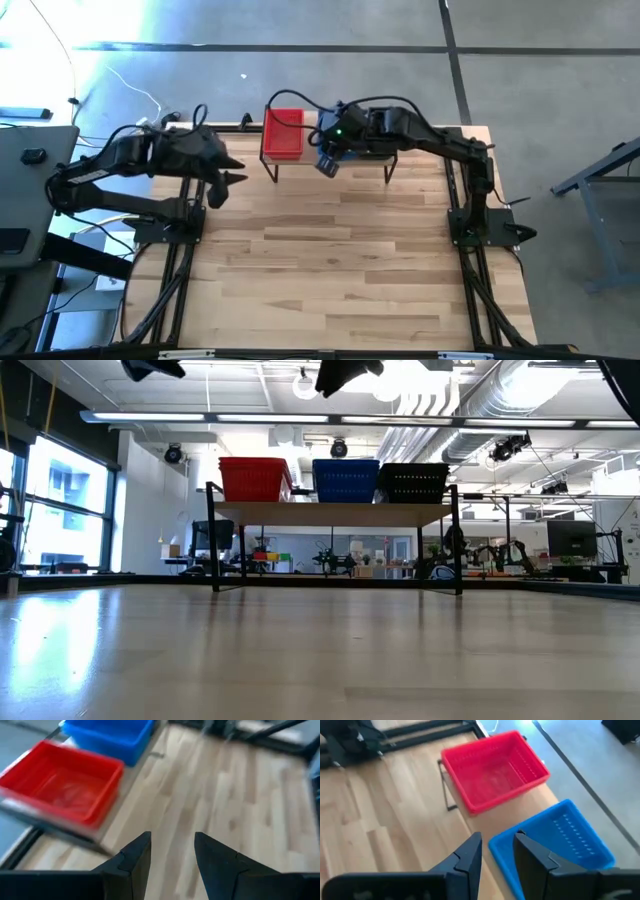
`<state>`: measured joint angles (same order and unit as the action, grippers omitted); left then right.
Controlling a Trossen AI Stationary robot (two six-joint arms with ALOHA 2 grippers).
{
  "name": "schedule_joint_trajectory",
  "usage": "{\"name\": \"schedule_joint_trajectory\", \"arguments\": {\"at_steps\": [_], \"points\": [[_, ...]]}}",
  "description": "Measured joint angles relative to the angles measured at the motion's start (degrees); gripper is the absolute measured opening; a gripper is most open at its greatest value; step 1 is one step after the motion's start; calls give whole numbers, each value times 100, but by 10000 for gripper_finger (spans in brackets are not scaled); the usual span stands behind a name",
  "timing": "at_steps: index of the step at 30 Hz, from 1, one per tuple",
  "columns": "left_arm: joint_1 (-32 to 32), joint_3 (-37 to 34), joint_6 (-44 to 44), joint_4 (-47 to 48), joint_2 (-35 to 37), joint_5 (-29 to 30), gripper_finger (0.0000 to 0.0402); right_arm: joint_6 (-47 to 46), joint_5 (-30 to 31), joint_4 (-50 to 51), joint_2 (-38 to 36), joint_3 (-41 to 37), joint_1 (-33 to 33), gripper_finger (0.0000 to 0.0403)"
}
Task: Stack baskets on shelf by color
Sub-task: Return to Home Position
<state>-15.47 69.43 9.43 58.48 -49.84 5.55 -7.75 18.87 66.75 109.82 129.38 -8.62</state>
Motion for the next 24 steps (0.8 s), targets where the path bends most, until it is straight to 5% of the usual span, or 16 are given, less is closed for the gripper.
{"name": "schedule_joint_trajectory", "arguments": {"at_steps": [24], "points": [[526,-5000,449,-4371,3215,-1087,140,-722,-29,-1091,-274,0,579,98]]}}
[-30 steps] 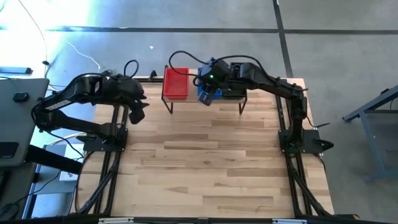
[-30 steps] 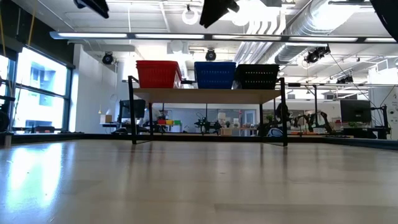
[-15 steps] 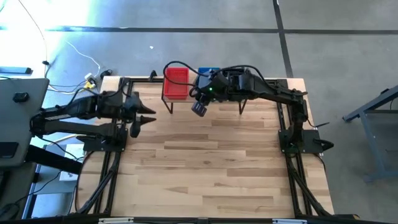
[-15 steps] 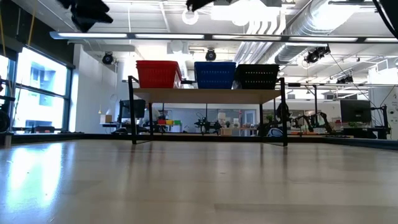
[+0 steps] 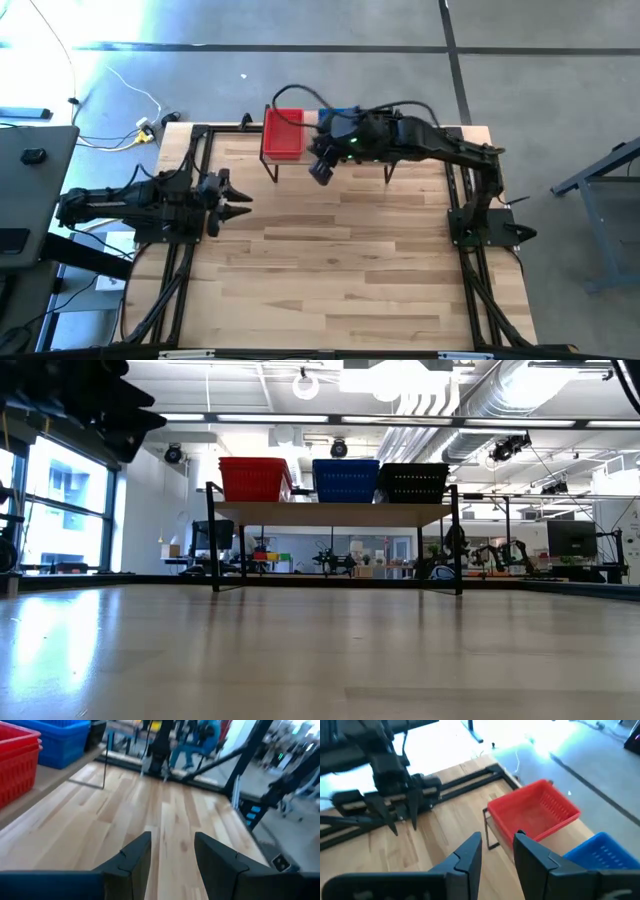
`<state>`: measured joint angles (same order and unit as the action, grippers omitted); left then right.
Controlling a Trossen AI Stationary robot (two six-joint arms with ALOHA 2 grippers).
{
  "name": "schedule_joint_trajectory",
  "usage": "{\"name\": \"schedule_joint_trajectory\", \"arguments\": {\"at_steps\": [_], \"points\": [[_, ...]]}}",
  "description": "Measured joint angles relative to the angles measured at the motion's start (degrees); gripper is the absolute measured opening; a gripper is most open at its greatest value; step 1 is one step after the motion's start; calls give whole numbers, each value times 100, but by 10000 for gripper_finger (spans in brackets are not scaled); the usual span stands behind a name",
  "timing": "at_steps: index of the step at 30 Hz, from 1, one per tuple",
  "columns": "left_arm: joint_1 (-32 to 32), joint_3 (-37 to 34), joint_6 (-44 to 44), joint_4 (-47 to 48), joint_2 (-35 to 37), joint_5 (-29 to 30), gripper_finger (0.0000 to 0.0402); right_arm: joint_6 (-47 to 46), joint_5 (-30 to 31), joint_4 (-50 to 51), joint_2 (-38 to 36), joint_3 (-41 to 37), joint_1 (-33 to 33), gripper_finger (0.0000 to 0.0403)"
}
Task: Stack baskets on shelf by color
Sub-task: Return to Home Position
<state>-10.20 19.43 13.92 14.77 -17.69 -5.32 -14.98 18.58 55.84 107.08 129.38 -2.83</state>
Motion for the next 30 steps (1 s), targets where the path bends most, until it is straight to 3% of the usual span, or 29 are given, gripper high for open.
{"name": "schedule_joint_trajectory", "arguments": {"at_steps": [7,15,22,26,30], "points": [[20,-879,53,-1246,501,-5,140,471,109,160,-669,0,-4,98],[18,-1637,366,-2529,537,-3,140,903,822,953,-1718,2,-4,98],[9,-1885,550,-2460,533,170,140,708,1026,2070,-2660,-71,89,98],[9,-1882,545,-2442,533,170,140,605,1309,2220,-3299,-649,331,98],[11,-1880,604,-2374,533,320,140,125,1604,2131,-4086,-1775,646,98]]}}
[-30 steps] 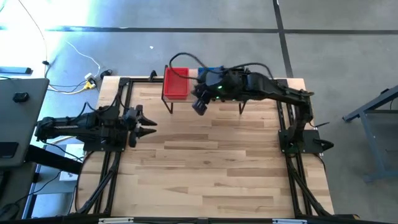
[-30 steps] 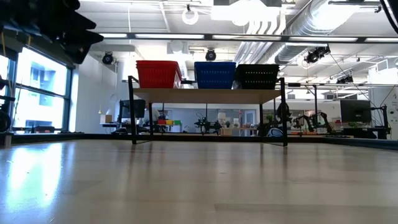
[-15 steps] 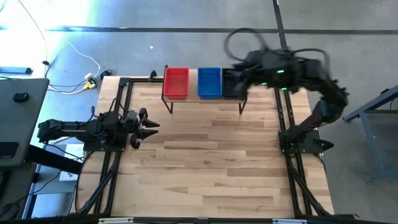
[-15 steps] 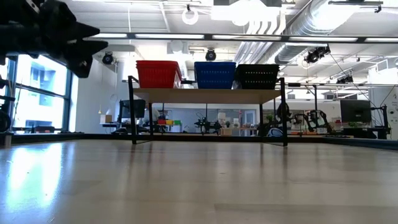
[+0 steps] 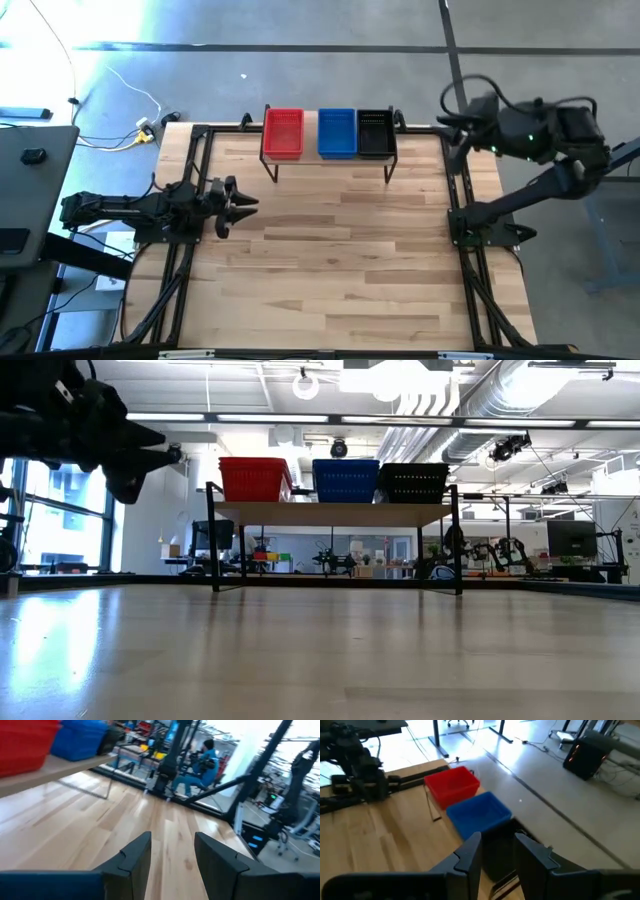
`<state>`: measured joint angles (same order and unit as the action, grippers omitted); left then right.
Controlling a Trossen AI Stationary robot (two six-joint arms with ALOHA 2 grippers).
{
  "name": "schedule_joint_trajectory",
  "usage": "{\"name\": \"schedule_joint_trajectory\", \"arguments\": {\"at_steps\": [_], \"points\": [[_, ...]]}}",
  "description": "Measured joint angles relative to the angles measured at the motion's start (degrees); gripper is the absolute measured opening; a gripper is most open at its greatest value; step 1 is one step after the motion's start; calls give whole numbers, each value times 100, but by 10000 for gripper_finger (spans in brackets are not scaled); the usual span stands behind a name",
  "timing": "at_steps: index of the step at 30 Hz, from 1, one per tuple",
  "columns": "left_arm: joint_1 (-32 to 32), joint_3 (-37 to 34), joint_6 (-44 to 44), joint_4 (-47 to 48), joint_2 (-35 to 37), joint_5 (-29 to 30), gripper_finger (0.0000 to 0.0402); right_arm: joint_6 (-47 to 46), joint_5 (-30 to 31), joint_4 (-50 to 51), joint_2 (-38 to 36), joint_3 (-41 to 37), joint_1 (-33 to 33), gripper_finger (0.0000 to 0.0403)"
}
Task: Stack baskets on shelf by color
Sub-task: Return to Home Position
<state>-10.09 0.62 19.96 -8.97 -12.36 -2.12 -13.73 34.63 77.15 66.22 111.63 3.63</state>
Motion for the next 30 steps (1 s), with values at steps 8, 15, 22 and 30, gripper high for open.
{"name": "schedule_joint_trajectory", "arguments": {"at_steps": [8,15,22,30], "points": [[-2,0,79,102,0,170,140,-319,-84,-1652,-1637,-2874,411,98],[-2,2,90,102,0,170,140,-268,-592,-3167,-2746,-5020,469,98],[-2,4,90,104,0,170,140,161,-1258,-4877,-3519,-6809,469,98],[-2,4,90,102,-1,170,140,140,-1545,-6519,-4237,-8677,469,98]]}}
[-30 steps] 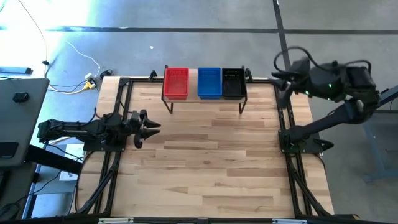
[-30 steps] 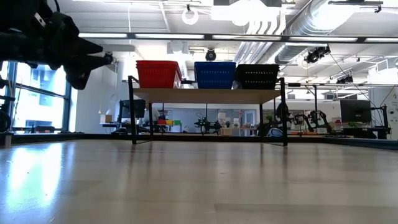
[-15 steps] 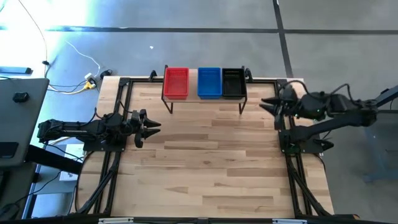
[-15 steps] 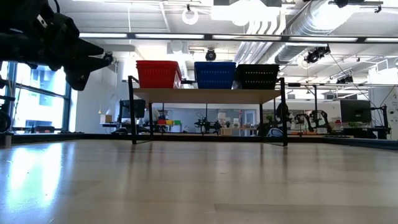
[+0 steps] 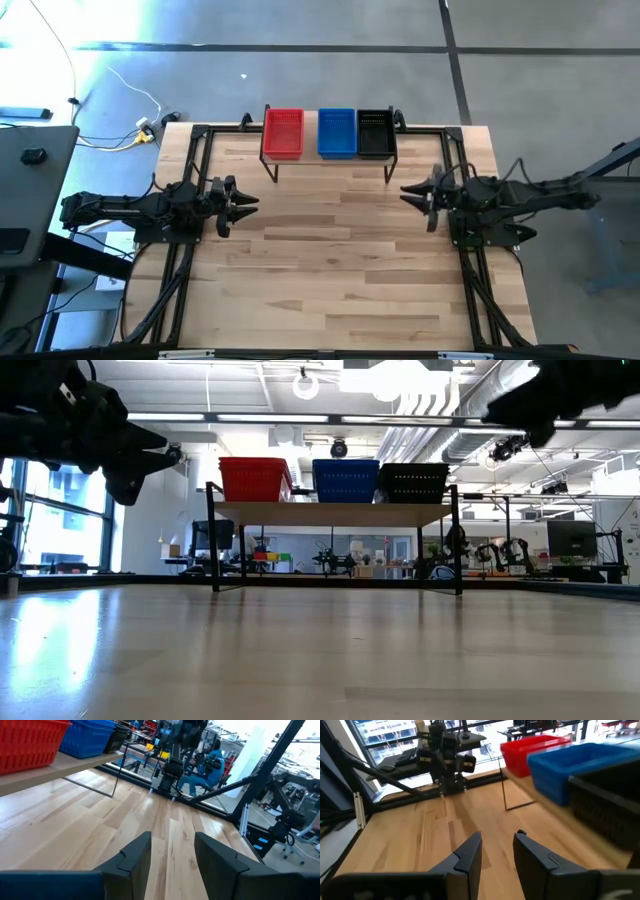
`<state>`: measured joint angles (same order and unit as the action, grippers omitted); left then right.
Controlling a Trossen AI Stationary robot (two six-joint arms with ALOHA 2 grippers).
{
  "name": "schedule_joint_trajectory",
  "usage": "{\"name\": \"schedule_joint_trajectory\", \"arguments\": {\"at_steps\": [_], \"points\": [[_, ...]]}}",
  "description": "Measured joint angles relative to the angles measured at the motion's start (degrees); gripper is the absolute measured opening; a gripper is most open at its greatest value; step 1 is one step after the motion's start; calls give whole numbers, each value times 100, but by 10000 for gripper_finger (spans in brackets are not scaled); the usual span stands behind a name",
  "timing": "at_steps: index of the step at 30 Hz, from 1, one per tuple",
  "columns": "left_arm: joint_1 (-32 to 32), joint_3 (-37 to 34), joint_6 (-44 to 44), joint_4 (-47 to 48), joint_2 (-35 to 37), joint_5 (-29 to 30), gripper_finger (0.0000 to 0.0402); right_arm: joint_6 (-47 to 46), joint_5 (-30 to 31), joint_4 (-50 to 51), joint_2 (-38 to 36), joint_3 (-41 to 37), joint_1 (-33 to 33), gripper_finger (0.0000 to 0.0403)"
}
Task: Stack baskets on shelf by color
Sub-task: Return to Home Position
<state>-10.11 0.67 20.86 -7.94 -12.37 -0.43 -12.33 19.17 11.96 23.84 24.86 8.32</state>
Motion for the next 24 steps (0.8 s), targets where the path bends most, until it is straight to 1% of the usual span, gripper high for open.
{"name": "schedule_joint_trajectory", "arguments": {"at_steps": [6,12,17,20,24], "points": [[0,0,0,0,1,0,140,-339,-65,-667,-497,-1064,0,98],[0,0,0,0,1,0,140,-471,-60,-1230,-1052,-1877,0,98],[0,0,0,0,1,0,140,-502,-15,-1345,-1557,-2176,-2,98],[0,0,0,0,1,0,140,-299,5,-1205,-1833,-2205,-2,98],[0,0,0,0,0,0,140,-101,428,-869,-2201,-2195,-7,98]]}}
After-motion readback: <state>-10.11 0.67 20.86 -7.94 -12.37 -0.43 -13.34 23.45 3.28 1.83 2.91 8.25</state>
